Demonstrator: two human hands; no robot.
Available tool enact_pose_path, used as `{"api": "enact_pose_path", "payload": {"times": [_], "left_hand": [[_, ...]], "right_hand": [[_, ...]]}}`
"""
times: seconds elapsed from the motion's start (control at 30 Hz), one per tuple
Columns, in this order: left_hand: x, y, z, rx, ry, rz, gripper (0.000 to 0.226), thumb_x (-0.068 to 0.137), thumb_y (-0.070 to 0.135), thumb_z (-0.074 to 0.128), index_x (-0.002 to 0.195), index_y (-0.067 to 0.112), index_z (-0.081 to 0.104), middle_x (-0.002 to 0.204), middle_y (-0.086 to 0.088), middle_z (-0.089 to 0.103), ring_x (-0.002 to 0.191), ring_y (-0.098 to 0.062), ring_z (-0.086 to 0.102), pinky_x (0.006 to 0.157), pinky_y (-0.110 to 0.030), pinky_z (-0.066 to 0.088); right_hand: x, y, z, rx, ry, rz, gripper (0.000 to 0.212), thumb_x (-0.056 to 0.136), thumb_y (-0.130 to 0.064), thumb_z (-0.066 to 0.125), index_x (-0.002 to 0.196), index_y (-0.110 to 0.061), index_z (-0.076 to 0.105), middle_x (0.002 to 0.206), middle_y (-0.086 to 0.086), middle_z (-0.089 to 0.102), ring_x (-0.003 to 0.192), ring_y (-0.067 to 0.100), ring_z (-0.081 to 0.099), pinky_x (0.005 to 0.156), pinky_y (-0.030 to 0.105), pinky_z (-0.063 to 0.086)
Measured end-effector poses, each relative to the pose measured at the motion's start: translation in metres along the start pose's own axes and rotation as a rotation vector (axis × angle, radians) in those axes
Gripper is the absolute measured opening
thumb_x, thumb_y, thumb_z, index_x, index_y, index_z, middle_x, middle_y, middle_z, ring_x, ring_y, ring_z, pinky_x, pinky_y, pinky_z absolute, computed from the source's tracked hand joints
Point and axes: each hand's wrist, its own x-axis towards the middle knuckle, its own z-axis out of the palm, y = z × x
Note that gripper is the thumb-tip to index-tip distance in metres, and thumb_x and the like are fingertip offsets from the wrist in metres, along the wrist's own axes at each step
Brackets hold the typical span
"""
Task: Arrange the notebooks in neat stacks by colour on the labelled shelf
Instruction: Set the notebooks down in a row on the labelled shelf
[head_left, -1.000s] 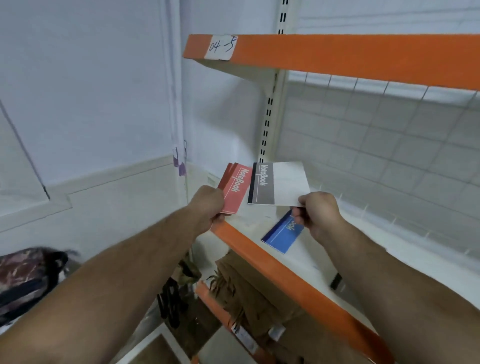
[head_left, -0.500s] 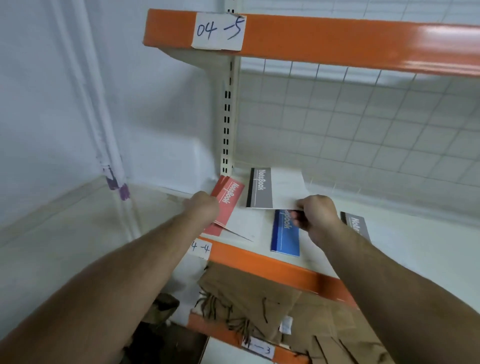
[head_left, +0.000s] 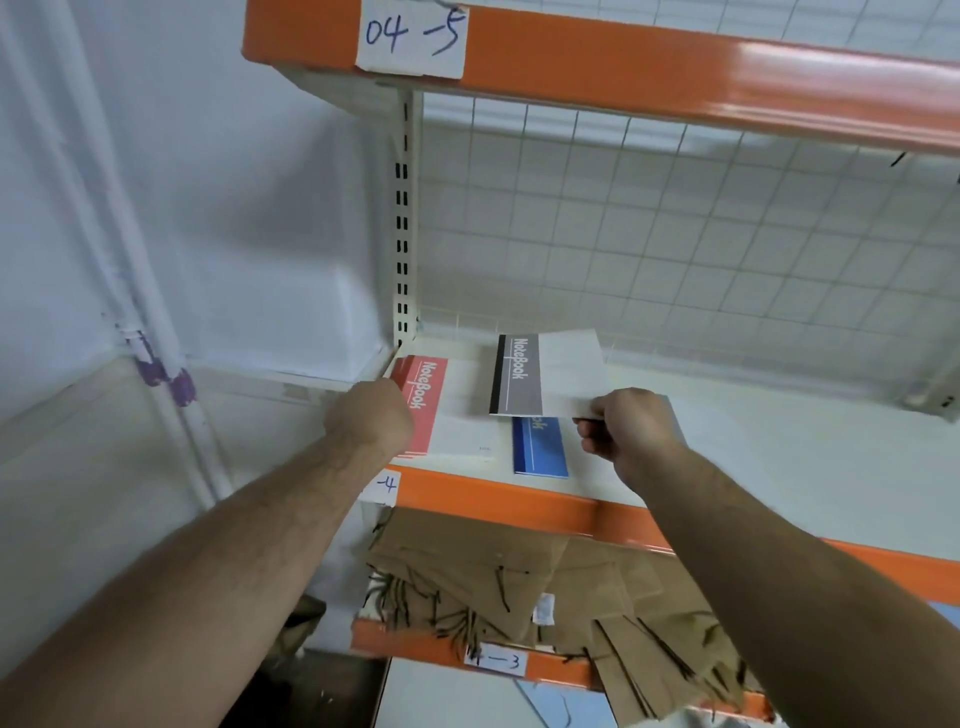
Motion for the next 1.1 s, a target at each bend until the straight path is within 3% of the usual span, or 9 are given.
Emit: {"api": "enact_pose_path", "payload": {"times": [0.07, 0.17, 0.27, 0.43, 0.63, 0.73, 0.83, 1.0, 1.1], "left_hand": [[0.0, 0.003, -0.003, 0.06, -0.002, 0.012, 0.025, 0.092, 0.029, 0.062, 0.111, 0.012, 0.06, 0.092, -0.002, 0.063, 0.077, -0.02, 0.062, 0.058, -0.029, 0.045], [-0.003, 0.015, -0.009, 0.088, 0.042, 0.054, 0.041, 0.086, 0.029, 0.068, 0.121, 0.012, 0.054, 0.107, -0.007, 0.06, 0.096, -0.026, 0.063, 0.066, -0.032, 0.045], [-0.01, 0.041, -0.007, 0.023, 0.104, 0.162, 0.039, 0.089, 0.021, 0.058, 0.125, 0.008, 0.053, 0.119, -0.01, 0.057, 0.108, -0.029, 0.057, 0.075, -0.035, 0.046], [-0.031, 0.106, 0.003, -0.059, 0.126, 0.324, 0.038, 0.098, 0.033, 0.044, 0.127, 0.011, 0.055, 0.119, -0.008, 0.059, 0.107, -0.026, 0.055, 0.087, -0.039, 0.048], [-0.055, 0.173, 0.021, -0.009, 0.083, 0.357, 0.04, 0.099, 0.035, 0.039, 0.13, 0.014, 0.053, 0.125, -0.006, 0.059, 0.116, -0.026, 0.052, 0.093, -0.039, 0.04], [-0.067, 0.196, 0.031, -0.009, 0.052, 0.339, 0.043, 0.099, 0.036, 0.039, 0.133, 0.014, 0.052, 0.132, -0.004, 0.058, 0.119, -0.026, 0.052, 0.097, -0.038, 0.041], [-0.078, 0.212, 0.038, -0.017, 0.044, 0.325, 0.045, 0.099, 0.037, 0.04, 0.135, 0.013, 0.051, 0.13, -0.005, 0.059, 0.118, -0.026, 0.054, 0.096, -0.039, 0.044], [-0.092, 0.23, 0.038, -0.028, -0.004, 0.322, 0.052, 0.1, 0.044, 0.04, 0.142, 0.015, 0.046, 0.137, -0.005, 0.056, 0.124, -0.026, 0.05, 0.097, -0.041, 0.047], [-0.098, 0.24, 0.035, -0.031, -0.039, 0.352, 0.056, 0.1, 0.048, 0.039, 0.147, 0.016, 0.043, 0.145, -0.004, 0.051, 0.131, -0.025, 0.046, 0.106, -0.042, 0.041]], "right_hand": [[-0.001, 0.002, -0.008, 0.012, 0.0, -0.005, 0.019, 0.092, 0.006, 0.042, 0.095, 0.003, 0.061, 0.066, 0.014, 0.062, 0.047, 0.018, 0.055, 0.044, 0.026, 0.047], [-0.003, 0.004, -0.026, 0.019, 0.006, -0.026, 0.023, 0.09, 0.006, 0.04, 0.097, 0.003, 0.062, 0.069, 0.014, 0.062, 0.045, 0.017, 0.054, 0.043, 0.026, 0.046], [-0.005, 0.001, -0.048, 0.021, 0.025, -0.029, 0.023, 0.091, 0.006, 0.038, 0.093, 0.002, 0.06, 0.068, 0.014, 0.06, 0.046, 0.018, 0.053, 0.039, 0.024, 0.043], [0.008, 0.002, -0.098, 0.046, 0.071, -0.006, 0.017, 0.092, 0.006, 0.041, 0.092, 0.002, 0.057, 0.071, 0.016, 0.06, 0.05, 0.021, 0.055, 0.048, 0.03, 0.048], [0.032, 0.011, -0.165, -0.082, 0.087, 0.046, 0.019, 0.092, 0.006, 0.038, 0.096, 0.006, 0.057, 0.072, 0.019, 0.062, 0.047, 0.023, 0.055, 0.045, 0.027, 0.046], [0.043, 0.019, -0.187, -0.294, 0.043, 0.105, 0.017, 0.089, 0.002, 0.042, 0.081, 0.006, 0.056, 0.065, 0.023, 0.062, 0.044, 0.025, 0.053, 0.047, 0.026, 0.042], [0.051, 0.022, -0.201, -0.622, 0.02, 0.054, 0.022, 0.087, -0.003, 0.048, 0.067, -0.002, 0.056, 0.056, 0.013, 0.058, 0.045, 0.023, 0.05, 0.046, 0.02, 0.04], [0.059, 0.023, -0.21, -1.025, -0.058, -0.086, 0.014, 0.083, -0.025, 0.063, 0.075, -0.013, 0.061, 0.078, 0.003, 0.066, 0.072, 0.018, 0.063, 0.06, 0.026, 0.046], [0.056, 0.021, -0.218, -1.152, -0.038, -0.17, 0.018, 0.079, -0.031, 0.069, 0.074, -0.018, 0.058, 0.075, -0.002, 0.062, 0.071, 0.016, 0.06, 0.056, 0.025, 0.041]]}}
